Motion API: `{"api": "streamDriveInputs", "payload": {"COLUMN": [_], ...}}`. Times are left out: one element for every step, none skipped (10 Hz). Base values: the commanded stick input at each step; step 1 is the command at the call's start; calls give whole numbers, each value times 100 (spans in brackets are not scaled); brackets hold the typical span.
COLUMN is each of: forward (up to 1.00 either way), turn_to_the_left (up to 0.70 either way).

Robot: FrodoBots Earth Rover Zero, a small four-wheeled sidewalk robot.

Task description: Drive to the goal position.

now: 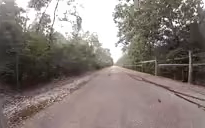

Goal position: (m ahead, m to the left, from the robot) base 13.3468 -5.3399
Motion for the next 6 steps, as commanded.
{"api": "streamDriveInputs", "payload": {"forward": [70,70,70,70,70,70], "turn_to_the_left": [0,0,0,0,0,0]}}
